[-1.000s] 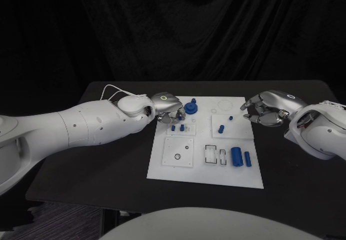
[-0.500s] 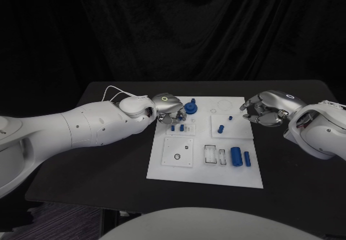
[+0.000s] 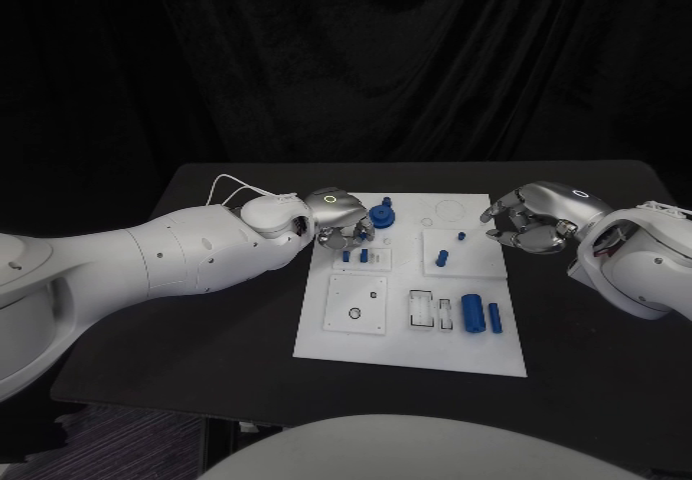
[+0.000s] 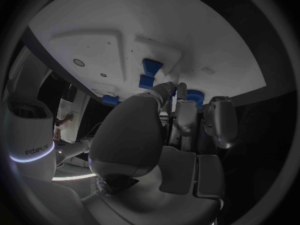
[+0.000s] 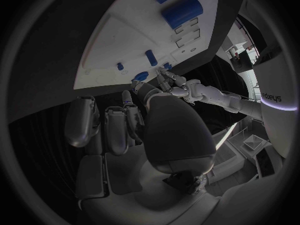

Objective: Assemble the parts on the task board

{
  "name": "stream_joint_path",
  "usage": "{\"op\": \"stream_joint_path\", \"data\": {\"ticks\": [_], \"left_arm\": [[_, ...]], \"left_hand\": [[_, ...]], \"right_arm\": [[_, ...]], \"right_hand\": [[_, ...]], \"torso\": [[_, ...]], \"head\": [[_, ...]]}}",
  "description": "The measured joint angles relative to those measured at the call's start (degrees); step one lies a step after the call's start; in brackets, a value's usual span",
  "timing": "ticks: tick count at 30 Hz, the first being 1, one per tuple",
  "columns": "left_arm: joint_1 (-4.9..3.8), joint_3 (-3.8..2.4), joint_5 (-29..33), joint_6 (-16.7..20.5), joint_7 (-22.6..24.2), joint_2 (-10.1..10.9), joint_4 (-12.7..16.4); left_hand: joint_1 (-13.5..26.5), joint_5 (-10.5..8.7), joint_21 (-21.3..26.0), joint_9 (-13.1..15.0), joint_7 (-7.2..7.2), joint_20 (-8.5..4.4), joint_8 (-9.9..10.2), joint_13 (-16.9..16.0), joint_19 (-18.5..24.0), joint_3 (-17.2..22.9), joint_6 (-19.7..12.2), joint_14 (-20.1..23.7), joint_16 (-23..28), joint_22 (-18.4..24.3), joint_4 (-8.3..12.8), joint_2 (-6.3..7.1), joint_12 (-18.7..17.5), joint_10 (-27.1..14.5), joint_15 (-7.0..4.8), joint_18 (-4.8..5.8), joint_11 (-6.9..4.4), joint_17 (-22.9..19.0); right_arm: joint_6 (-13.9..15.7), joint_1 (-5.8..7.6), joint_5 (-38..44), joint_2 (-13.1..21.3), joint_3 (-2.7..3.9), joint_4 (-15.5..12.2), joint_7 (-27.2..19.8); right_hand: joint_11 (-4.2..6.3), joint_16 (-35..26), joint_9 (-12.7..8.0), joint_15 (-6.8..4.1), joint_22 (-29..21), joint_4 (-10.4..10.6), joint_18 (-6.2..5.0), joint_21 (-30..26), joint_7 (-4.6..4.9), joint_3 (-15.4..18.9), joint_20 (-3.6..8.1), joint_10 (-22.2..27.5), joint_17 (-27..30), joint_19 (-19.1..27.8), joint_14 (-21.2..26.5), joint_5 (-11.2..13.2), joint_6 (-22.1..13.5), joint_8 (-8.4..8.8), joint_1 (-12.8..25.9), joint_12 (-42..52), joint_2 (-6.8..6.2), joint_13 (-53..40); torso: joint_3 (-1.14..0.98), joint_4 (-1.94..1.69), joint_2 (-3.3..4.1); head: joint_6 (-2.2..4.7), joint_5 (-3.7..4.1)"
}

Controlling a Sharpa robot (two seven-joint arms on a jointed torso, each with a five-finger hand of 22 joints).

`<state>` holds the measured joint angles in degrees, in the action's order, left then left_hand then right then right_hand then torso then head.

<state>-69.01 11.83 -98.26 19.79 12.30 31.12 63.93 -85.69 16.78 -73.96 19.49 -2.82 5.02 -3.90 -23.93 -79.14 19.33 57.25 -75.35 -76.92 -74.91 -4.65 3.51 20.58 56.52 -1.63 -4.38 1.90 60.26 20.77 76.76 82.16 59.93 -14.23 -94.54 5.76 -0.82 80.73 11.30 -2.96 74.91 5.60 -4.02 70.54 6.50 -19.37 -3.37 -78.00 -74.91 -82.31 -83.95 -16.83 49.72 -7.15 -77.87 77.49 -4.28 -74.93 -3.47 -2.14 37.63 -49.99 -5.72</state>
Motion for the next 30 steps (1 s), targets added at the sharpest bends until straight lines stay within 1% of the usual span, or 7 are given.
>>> {"op": "stream_joint_path", "data": {"ticks": [2,10,11,15,18,24,30], "left_arm": [[0.13,0.0,0.0,0.0,-0.2,0.0,0.0],[0.25,0.0,0.0,0.3,-0.3,0.0,0.0],[0.27,0.0,0.1,0.3,-0.3,0.0,0.0],[0.32,0.0,0.1,0.5,-0.3,0.0,-0.1],[0.37,0.01,0.1,0.8,-0.3,0.0,-0.1],[0.43,0.05,0.1,1.2,-0.1,0.1,-0.1],[0.48,0.09,0.1,1.6,-0.1,0.2,0.0]], "left_hand": [[0.0,0.0,0.6,-0.1,0.05,0.0,0.1,-0.2,0.4,0.0,-0.4,0.2,0.4,0.0,0.0,0.0,0.0,-0.3,0.16,0.0,0.29,-0.5],[0.0,-0.01,0.6,-0.1,0.06,0.0,0.1,-0.3,0.4,0.2,-0.4,0.2,0.4,0.0,0.2,0.0,0.0,-0.3,0.2,0.0,0.3,-0.8],[0.0,-0.01,0.8,-0.1,0.06,-0.01,0.1,-0.3,0.5,0.2,-0.5,0.4,0.6,0.0,0.2,0.0,0.0,-0.3,0.04,0.0,0.3,-0.9],[0.0,-0.01,2.1,-0.2,0.07,0.0,0.2,-0.3,1.2,0.2,-0.5,1.9,1.7,0.0,0.2,0.0,0.0,-0.3,0.19,0.0,0.3,-2.8],[0.0,-0.01,2.1,-0.2,0.16,0.0,0.3,-0.3,1.2,0.2,-0.5,1.9,1.7,0.0,0.2,0.0,0.0,-0.3,0.2,0.0,0.31,-2.9],[0.2,-0.01,2.1,0.3,0.44,0.2,-0.8,-0.5,1.4,0.3,0.2,1.9,1.9,0.0,0.3,-0.24,0.0,-0.3,0.2,0.01,0.32,-3.1],[0.4,-0.01,2.3,0.4,0.43,0.0,-0.9,-0.5,1.6,0.5,0.2,2.1,2.2,0.0,0.2,-0.4,-0.1,-0.3,0.41,0.0,0.41,-3.4]], "right_arm": [[-0.1,0.0,-0.1,0.0,0.0,0.0,0.0],[-0.3,0.0,-0.4,0.0,0.0,0.0,0.1],[-0.3,0.0,-0.4,0.0,0.0,0.0,0.1],[-0.3,0.0,-0.5,0.0,0.0,0.0,0.1],[-0.4,0.0,-0.5,0.0,0.0,0.0,0.2],[-0.5,0.0,-0.6,0.0,0.0,0.1,0.2],[-0.7,0.0,-0.6,-0.1,0.0,0.1,0.3]], "right_hand": [[0.0,0.0,0.0,0.0,0.0,0.0,0.0,0.0,0.0,0.0,0.0,0.0,0.0,0.0,0.0,0.0,0.0,0.0,0.0,0.0,0.0,0.0],[0.0,0.0,0.0,0.0,0.0,0.0,0.0,0.0,0.0,0.0,0.0,0.0,0.0,0.0,0.0,0.0,0.0,0.0,0.0,0.0,0.0,0.0],[0.0,0.0,0.0,0.0,0.0,0.0,0.0,0.0,0.0,0.0,0.0,0.0,0.0,0.0,0.0,0.0,0.0,0.0,0.0,0.0,0.0,0.0],[0.0,0.0,0.0,0.0,0.0,0.0,0.0,0.0,0.0,0.0,0.0,0.0,0.0,0.0,0.0,0.0,0.0,0.0,0.0,0.0,0.0,0.0],[0.0,0.0,-0.1,0.0,0.0,0.0,0.0,0.0,0.0,0.0,0.0,0.0,0.0,0.0,0.0,0.0,0.0,0.0,0.0,0.0,0.0,0.0],[0.0,0.0,-0.1,0.0,0.0,0.0,0.0,0.0,0.0,0.0,0.0,0.0,0.0,0.0,0.0,0.0,0.0,0.0,0.0,0.0,0.0,0.0],[0.0,0.0,-0.1,0.0,0.0,0.0,0.0,0.0,0.0,0.0,0.0,0.0,0.0,0.0,0.0,0.0,0.0,0.0,0.0,0.0,0.0,0.0]], "torso": [[0.0,0.01,0.01],[0.0,-0.03,0.01],[0.0,-0.03,0.01],[0.0,-0.03,0.01],[0.0,-0.03,0.01],[0.01,-0.04,0.01],[0.01,-0.05,0.01]], "head": [[0.0,0.0],[0.0,0.05],[0.0,0.05],[0.0,0.06],[0.0,0.05],[0.0,0.05],[0.0,-0.03]]}}
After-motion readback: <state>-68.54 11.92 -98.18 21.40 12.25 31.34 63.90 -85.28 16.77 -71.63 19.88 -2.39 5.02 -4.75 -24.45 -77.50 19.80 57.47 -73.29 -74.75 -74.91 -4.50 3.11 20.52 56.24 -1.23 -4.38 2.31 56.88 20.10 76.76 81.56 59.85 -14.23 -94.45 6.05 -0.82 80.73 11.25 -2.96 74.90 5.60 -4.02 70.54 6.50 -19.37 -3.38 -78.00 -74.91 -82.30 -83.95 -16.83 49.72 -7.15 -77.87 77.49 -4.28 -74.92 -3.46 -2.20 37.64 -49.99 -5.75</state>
